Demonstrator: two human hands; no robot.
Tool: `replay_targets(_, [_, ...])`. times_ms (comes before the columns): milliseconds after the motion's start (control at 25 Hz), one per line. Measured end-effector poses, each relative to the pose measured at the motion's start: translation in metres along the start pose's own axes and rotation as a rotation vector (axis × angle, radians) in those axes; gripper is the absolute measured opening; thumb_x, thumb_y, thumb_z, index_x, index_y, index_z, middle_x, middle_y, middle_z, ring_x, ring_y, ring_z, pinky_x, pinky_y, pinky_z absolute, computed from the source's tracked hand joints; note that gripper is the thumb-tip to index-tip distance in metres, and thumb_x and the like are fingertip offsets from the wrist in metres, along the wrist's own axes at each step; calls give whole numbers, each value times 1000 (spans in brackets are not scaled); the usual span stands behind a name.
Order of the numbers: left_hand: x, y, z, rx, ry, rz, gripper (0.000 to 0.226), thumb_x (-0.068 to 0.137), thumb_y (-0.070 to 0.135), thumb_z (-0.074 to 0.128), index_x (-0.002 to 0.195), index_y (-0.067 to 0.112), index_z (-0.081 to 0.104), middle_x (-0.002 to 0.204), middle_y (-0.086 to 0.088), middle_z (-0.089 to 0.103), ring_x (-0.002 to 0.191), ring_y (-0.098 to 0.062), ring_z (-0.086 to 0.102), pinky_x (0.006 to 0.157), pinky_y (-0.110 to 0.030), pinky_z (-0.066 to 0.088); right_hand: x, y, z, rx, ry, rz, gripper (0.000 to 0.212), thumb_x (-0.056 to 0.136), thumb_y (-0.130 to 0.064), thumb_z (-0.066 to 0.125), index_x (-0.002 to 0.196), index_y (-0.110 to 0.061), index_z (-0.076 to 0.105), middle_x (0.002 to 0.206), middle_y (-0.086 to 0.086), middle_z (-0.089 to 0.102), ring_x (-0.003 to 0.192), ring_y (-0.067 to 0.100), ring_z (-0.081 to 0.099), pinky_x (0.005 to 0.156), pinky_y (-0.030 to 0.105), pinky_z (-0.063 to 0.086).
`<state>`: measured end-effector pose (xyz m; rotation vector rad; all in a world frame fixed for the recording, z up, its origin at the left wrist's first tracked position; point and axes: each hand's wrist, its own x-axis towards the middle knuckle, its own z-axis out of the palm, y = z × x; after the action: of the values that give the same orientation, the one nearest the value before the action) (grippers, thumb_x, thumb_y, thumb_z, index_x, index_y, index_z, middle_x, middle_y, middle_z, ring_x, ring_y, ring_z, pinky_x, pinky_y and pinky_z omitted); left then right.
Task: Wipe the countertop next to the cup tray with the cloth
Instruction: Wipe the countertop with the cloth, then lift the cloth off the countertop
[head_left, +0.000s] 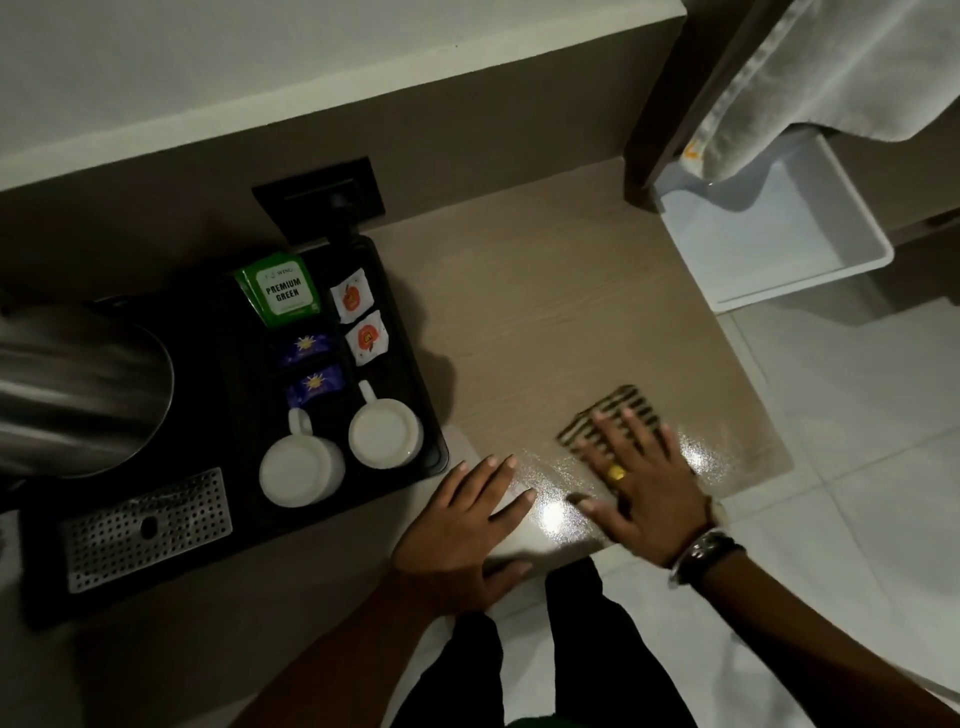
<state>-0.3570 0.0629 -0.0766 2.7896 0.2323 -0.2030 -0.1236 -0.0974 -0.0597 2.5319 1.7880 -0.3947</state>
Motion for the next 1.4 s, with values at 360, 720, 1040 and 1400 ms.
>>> replay_targets(360, [1,-2,-2,-18,30,15,77,97,69,48,159,25,36,171,-14,21,156,-33,20,124,-50,16,235,-8,-58,62,9,146,86,82,-89,13,156,-46,16,170,-3,9,156,29,4,123,57,2])
replay_targets(720, [-2,5,-8,54,49,59,69,93,63,55,146,20,56,161,-5,45,148,-38,37,119,-53,22,-10,-11,-3,31,-31,-210,62,96,-66,40,151,-40,39,166,-5,22,155,28,16,122,58,15])
replay_targets(1040, [9,24,-14,-5,226,-39,54,83,45,74,128,16,71,145,-10,59,131,-35,56,115,-54,31,-7,70,-44,54,-101,117,61,96,-48,31,151,-24,43,162,13,32,149,40,30,118,61,23])
replay_targets(1400, [193,68,-65,-122,299,-406,51,77,27,72,125,9,70,136,-20,63,123,-39,60,110,-70,30,-5,86,-68,193,231,247,19,62,-4,86,76,-2,73,79,16,69,62,35,67,44,32,50])
